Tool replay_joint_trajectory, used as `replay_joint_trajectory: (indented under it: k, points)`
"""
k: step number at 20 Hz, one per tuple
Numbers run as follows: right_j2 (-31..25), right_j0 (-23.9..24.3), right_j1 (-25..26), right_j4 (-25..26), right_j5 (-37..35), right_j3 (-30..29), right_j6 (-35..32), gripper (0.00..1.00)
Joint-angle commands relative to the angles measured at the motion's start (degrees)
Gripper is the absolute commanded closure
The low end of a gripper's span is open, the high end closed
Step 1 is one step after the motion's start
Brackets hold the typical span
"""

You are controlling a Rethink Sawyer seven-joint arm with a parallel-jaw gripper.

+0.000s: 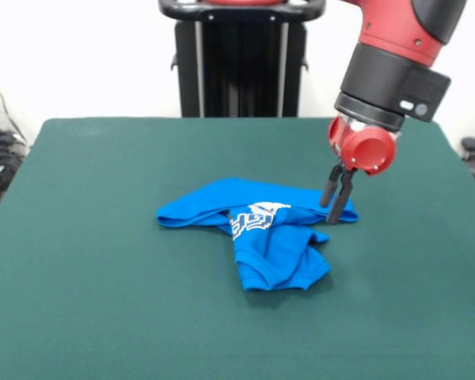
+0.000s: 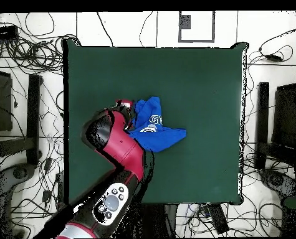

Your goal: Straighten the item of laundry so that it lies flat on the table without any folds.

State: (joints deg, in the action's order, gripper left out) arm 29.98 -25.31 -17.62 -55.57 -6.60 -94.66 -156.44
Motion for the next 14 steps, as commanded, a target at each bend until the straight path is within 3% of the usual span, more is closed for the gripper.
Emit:
replay_joint_trajectory:
  k: [1, 8, 14]
  points:
    - [-13.33, 1.80, 0.14, -0.64, 5.83, -3.99, -12.82, 0.00]
    - [-13.52, 1.63, 0.54, -0.63, 6.97, -4.21, -12.65, 0.00]
    - [-9.52, -0.93, 1.64, -1.91, 1.30, -3.17, -12.60, 0.00]
